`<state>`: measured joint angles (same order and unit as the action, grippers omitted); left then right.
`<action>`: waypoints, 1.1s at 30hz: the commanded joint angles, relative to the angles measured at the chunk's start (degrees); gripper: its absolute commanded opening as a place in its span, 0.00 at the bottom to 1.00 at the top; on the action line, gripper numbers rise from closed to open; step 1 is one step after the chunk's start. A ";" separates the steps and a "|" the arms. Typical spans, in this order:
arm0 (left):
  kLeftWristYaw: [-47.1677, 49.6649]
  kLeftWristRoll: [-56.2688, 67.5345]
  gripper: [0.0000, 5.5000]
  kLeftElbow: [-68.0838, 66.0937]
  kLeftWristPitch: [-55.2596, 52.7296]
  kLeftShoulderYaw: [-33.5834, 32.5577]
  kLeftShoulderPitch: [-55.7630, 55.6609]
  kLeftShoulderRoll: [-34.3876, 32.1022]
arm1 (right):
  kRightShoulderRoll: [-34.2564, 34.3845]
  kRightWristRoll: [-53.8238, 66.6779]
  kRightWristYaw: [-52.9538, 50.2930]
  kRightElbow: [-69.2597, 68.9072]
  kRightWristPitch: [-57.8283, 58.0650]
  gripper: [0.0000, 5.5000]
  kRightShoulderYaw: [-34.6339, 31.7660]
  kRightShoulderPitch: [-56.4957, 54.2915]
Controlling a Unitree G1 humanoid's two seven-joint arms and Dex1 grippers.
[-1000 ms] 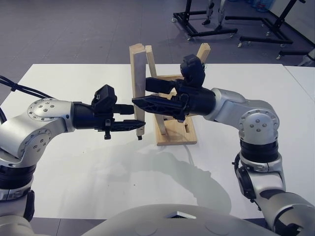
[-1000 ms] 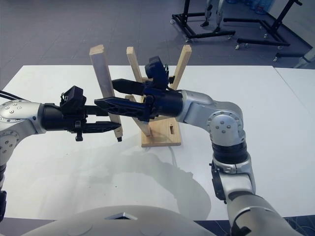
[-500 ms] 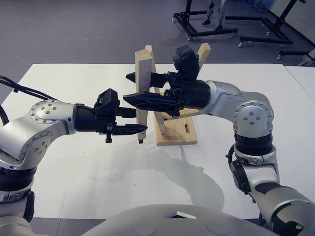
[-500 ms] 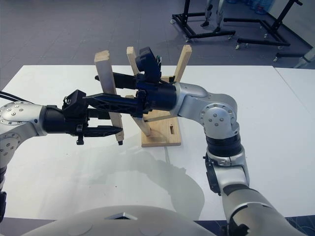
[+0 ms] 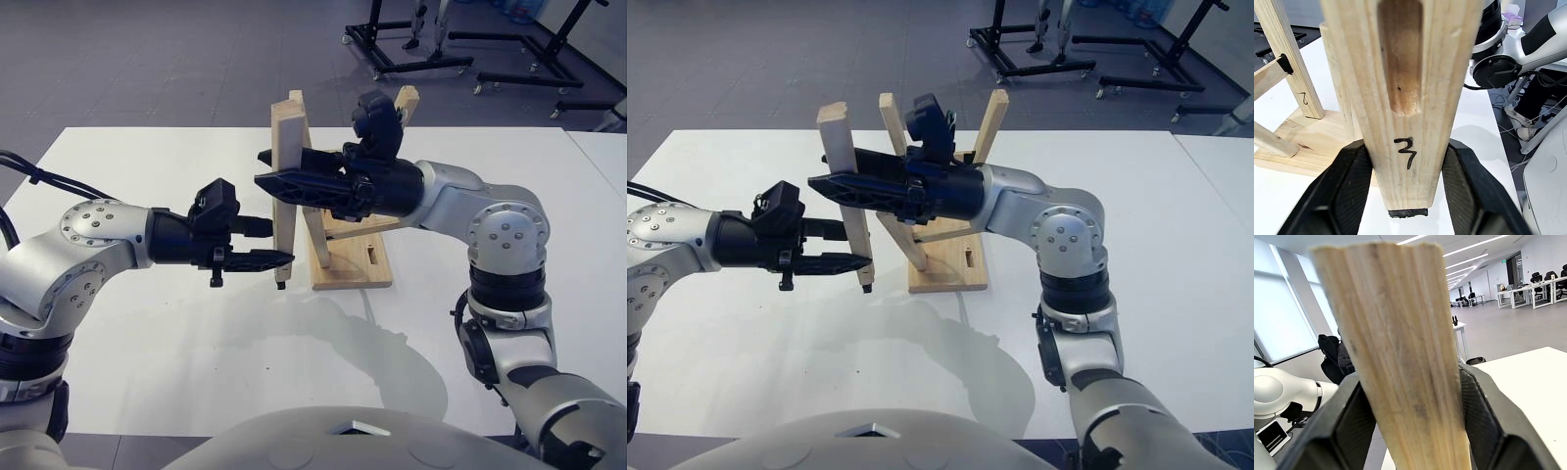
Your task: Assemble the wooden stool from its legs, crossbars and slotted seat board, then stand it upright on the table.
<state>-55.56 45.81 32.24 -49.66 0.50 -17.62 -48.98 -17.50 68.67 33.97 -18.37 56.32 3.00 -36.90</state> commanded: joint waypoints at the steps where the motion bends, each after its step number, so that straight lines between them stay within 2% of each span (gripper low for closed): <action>1: 0.54 -0.88 0.37 -0.23 -0.11 0.25 -0.54 -0.71 | 0.40 0.71 -0.45 -0.43 0.83 0.43 -0.28 0.42; 5: 0.66 0.27 0.37 -1.13 -0.98 -0.25 -0.66 -0.41 | 0.23 0.60 -0.35 -0.54 0.76 0.43 -0.60 0.45; 12: 0.80 3.24 0.59 -2.29 -2.54 -1.70 0.01 -0.50 | 0.76 0.49 -0.66 -0.65 0.44 0.40 -0.77 0.70; 18: 0.84 9.21 0.77 -3.01 -5.88 -5.67 -0.55 -0.94 | 1.88 0.11 -1.69 -0.40 -0.30 0.38 -1.06 1.30; 26: 6.06 20.58 0.98 -6.34 -11.31 -15.69 -2.71 -2.11 | 3.41 -0.62 -3.49 0.74 -1.42 0.38 -2.37 0.52; 28: 8.25 23.61 0.98 -8.98 -12.01 -18.96 -3.65 -2.13 | 3.48 0.66 -4.39 1.49 -1.57 0.38 -4.12 -1.10; 33: 18.44 27.46 0.98 -18.41 -9.72 -24.71 -9.93 1.63 | 2.01 6.80 -10.21 7.39 -3.77 0.38 -13.86 -12.04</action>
<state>-40.19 72.17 16.11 -60.19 -22.78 -25.17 -48.36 -14.52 73.21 25.58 -13.26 53.67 -7.56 -44.27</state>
